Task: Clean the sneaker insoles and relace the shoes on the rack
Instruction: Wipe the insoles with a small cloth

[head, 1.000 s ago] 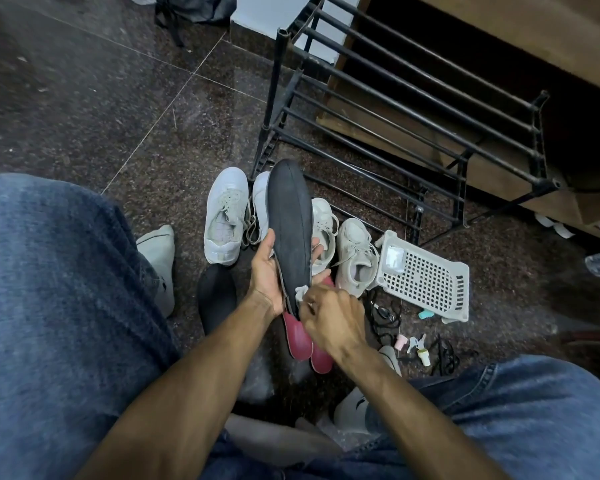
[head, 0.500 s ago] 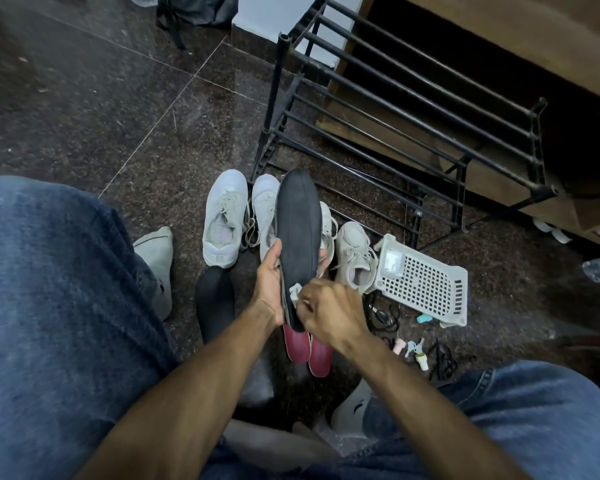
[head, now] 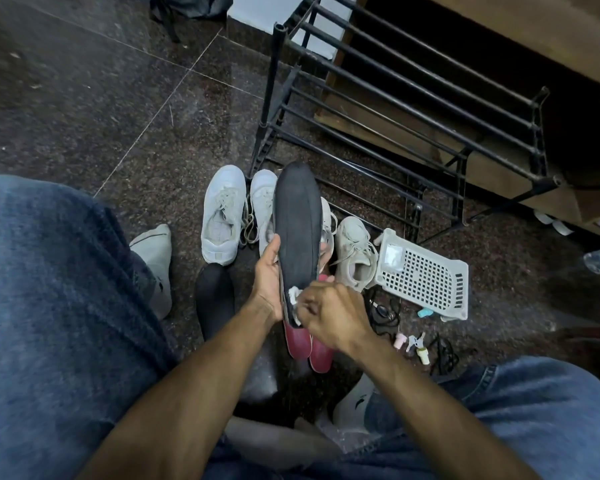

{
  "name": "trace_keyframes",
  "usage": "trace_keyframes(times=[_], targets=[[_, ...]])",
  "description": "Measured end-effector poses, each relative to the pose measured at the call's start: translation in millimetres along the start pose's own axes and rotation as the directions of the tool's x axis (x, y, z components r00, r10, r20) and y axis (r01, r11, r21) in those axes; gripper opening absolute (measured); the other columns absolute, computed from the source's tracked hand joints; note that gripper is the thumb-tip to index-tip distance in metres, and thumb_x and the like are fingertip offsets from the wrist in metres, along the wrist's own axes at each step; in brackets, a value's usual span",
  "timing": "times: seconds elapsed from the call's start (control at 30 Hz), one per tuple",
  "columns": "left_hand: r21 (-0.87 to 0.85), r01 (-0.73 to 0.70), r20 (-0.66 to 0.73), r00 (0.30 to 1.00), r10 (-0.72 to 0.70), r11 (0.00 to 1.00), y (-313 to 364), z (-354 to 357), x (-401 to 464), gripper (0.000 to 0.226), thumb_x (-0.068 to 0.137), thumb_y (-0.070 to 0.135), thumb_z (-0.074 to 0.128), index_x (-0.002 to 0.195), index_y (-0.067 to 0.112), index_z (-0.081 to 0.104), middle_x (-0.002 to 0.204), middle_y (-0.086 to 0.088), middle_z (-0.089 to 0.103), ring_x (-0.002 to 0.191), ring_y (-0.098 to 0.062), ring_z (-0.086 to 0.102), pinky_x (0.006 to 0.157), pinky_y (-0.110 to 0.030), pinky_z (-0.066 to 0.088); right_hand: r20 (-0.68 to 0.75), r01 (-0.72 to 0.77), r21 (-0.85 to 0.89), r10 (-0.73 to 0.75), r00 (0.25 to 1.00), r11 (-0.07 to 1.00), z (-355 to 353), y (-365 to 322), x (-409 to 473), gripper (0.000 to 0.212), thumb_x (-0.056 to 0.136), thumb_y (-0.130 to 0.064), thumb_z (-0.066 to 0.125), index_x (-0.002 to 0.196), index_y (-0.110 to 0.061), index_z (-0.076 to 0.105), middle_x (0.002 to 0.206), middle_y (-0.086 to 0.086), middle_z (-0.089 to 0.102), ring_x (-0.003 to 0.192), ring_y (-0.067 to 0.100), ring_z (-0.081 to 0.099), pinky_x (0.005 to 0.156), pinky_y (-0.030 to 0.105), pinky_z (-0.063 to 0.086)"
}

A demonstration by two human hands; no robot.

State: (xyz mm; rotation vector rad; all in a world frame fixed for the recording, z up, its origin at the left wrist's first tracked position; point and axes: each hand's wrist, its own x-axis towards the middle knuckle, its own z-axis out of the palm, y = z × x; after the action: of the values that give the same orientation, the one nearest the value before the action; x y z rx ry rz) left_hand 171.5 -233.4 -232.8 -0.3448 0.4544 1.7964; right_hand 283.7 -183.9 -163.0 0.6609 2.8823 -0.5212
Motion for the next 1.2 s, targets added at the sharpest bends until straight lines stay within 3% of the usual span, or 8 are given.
trace_keyframes(times=[0.13,0.23,0.4,0.53,0.67,0.8,0.93,1.2], targets=[[0.000,-0.009,0.046,0.999,0.009,1.000,4,9,-4,0.081,0.084,0.058,0.047,0.137,-0.002,0.049,0.144,-0.022,0.045,0.135,-0.032,0.042,0.107,-0.048,0.038,-0.146,-0.224,0.216,0.258,0.955,0.950,-9,15,22,0.011,0.083,-0.025,0.064,0.082,-0.022,0.074,0.089,-0.005,0.069,0.080,0.019,0.064,0.071,0.032,0.051],[-0.019,-0.021,0.050,0.999,0.022,1.000,7,7,-4,0.076,0.090,0.056,0.044,0.138,-0.003,0.047,0.138,-0.020,0.049,0.139,-0.034,0.035,0.113,-0.045,0.031,-0.074,-0.231,0.758,0.433,0.899,0.609,-14,23,27,0.010,0.080,-0.008,0.072,0.075,-0.016,0.074,0.074,0.001,0.066,0.060,0.009,0.059,0.058,0.026,0.048],[-0.033,0.002,0.079,0.997,0.000,0.999,9,5,-3,0.077,0.086,0.049,0.050,0.142,-0.002,0.041,0.150,-0.018,0.037,0.139,-0.033,0.037,0.114,-0.048,0.030,0.195,-0.281,0.932,0.336,0.921,0.229,-21,27,10,0.014,0.089,0.002,0.060,0.101,0.002,0.067,0.064,0.009,0.058,0.041,0.010,0.044,0.035,0.018,0.026],[0.054,0.066,0.078,0.995,-0.070,0.996,6,8,-4,0.081,0.083,0.056,0.047,0.143,0.002,0.042,0.149,-0.023,0.038,0.135,-0.038,0.040,0.106,-0.049,0.036,0.126,-0.255,0.884,0.326,0.937,0.392,-11,18,12,0.016,0.090,0.004,0.059,0.104,-0.004,0.061,0.082,0.009,0.069,0.037,0.014,0.053,0.036,0.020,0.036],[0.079,0.064,0.024,0.998,-0.066,0.995,8,8,-4,0.081,0.085,0.060,0.042,0.140,0.001,0.046,0.143,-0.025,0.045,0.131,-0.037,0.046,0.105,-0.049,0.040,-0.050,-0.144,0.759,0.277,0.960,0.635,1,18,8,0.021,0.093,-0.023,0.062,0.114,-0.023,0.061,0.091,-0.005,0.066,0.050,0.017,0.059,0.055,0.037,0.055],[0.163,-0.001,-0.021,1.000,0.004,0.987,7,10,-2,0.084,0.081,0.061,0.048,0.135,-0.003,0.050,0.139,-0.023,0.049,0.108,-0.031,0.063,0.102,-0.045,0.043,-0.108,-0.040,0.318,0.078,0.991,0.947,11,13,1,0.034,0.093,-0.037,0.059,0.126,-0.032,0.060,0.101,-0.014,0.064,0.085,0.013,0.060,0.073,0.035,0.052],[0.190,-0.005,-0.048,0.999,0.014,0.982,1,9,-3,0.071,0.081,0.060,0.048,0.117,0.000,0.065,0.107,-0.019,0.068,0.090,-0.029,0.068,0.084,-0.037,0.055,-0.218,-0.015,0.094,0.035,0.975,0.995,13,-1,8,0.023,0.093,-0.025,0.058,0.112,-0.023,0.069,0.103,-0.003,0.067,0.087,0.027,0.065,0.073,0.037,0.052],[0.179,0.101,0.001,0.995,-0.103,0.979,-13,13,-8,0.059,0.082,0.055,0.055,0.119,0.010,0.068,0.118,-0.017,0.066,0.103,-0.031,0.063,0.098,-0.045,0.046,-0.272,-0.239,0.014,0.234,0.933,0.971,-33,16,60,0.020,0.092,-0.027,0.054,0.101,-0.019,0.070,0.106,0.002,0.064,0.092,0.032,0.063,0.079,0.039,0.051]])
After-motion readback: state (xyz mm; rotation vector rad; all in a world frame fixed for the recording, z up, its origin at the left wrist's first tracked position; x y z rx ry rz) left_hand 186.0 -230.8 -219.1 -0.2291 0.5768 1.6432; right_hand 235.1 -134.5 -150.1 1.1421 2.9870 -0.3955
